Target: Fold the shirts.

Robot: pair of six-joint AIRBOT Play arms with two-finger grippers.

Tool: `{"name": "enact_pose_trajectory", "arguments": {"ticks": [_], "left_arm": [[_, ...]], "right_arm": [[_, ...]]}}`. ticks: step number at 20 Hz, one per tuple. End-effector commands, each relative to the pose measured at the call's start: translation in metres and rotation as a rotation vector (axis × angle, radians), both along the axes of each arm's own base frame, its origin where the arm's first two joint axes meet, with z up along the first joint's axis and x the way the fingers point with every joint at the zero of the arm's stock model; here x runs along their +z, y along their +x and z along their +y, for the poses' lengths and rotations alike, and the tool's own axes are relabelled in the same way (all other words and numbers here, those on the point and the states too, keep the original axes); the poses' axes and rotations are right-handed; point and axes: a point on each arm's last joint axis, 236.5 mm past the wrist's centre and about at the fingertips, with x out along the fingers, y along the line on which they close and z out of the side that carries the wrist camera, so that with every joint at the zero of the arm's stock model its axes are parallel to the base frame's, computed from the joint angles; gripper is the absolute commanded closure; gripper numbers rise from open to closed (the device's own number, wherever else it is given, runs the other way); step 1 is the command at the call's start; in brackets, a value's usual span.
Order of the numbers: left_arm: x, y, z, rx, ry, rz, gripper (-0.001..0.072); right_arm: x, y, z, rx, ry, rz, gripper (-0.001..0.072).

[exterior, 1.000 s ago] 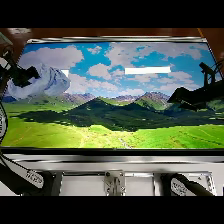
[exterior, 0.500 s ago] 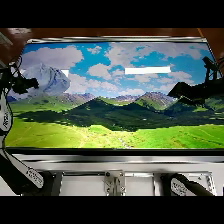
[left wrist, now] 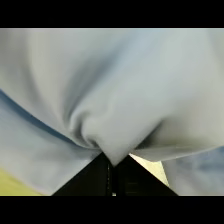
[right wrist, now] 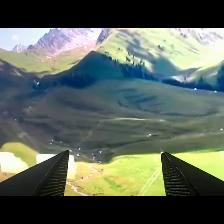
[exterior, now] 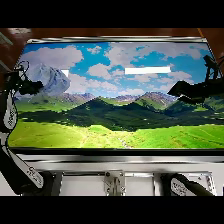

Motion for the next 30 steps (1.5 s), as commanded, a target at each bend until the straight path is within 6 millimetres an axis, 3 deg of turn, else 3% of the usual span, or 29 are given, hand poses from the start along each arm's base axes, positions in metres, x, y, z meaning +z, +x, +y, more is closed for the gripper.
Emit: {"name": "enact_pose_trajectory", "arguments": {"ticks": [1, 4, 7, 9, 11, 12, 14, 16, 18, 19, 21, 22, 26, 29, 30], "left_arm": [[0.055, 0.017, -0.018, -0.059, 0.024, -0.096, 0.0672], [0.166, 0.029, -0.065, -0.275, 0.141, -0.258, 0.0672], [0.322, 0.003, -0.138, -0.436, 0.233, -0.526, 0.0672], [0.427, -0.046, -0.207, -0.519, 0.135, -0.772, 0.0672], [0.520, -0.122, -0.285, -0.648, -0.048, -1.011, 0.0672], [0.555, -0.159, -0.312, -0.708, -0.112, -1.106, 0.0672], [0.608, -0.225, -0.347, -0.818, -0.175, -1.270, 0.0672], [0.631, -0.272, -0.364, -0.904, -0.212, -1.337, 0.0673], [0.621, -0.290, -0.373, -0.959, -0.238, -1.286, 0.0672], [0.604, -0.288, -0.378, -0.983, -0.237, -1.215, 0.0672], [0.546, -0.273, -0.389, -1.023, -0.235, -1.004, 0.0672], [0.507, -0.263, -0.397, -1.020, -0.259, -0.876, 0.0672], [0.340, -0.241, -0.410, -0.988, -0.293, -0.441, 0.0672], [0.218, -0.246, -0.398, -0.908, -0.306, -0.173, 0.0672], [0.188, -0.252, -0.391, -0.869, -0.314, -0.093, 0.0672]], "right_arm": [[0.000, -0.002, 0.002, 0.007, 0.004, 0.006, 0.0020], [0.000, -0.004, 0.002, 0.049, -0.011, -0.001, 0.0020], [0.006, -0.008, 0.006, 0.056, -0.003, -0.010, 0.0020], [0.031, -0.010, 0.010, 0.062, -0.008, -0.094, 0.0021], [0.071, -0.016, 0.011, 0.056, -0.042, -0.229, 0.0020], [0.093, -0.021, 0.011, 0.051, -0.065, -0.309, 0.0020], [0.145, -0.035, 0.008, 0.025, -0.130, -0.495, 0.0020], [0.195, -0.054, 0.003, -0.019, -0.196, -0.673, 0.0020], [0.222, -0.073, 0.003, -0.042, -0.230, -0.768, 0.0020], [0.222, -0.082, 0.004, -0.034, -0.240, -0.762, 0.0021], [0.207, -0.091, 0.002, -0.012, -0.269, -0.693, 0.0021], [0.194, -0.094, 0.003, 0.007, -0.264, -0.637, 0.0021], [0.121, -0.103, 0.026, 0.121, -0.131, -0.335, 0.0021], [0.037, -0.112, 0.046, 0.162, 0.003, -0.096, 0.0020], [0.006, -0.118, 0.054, 0.183, 0.024, -0.014, 0.0020]]}}
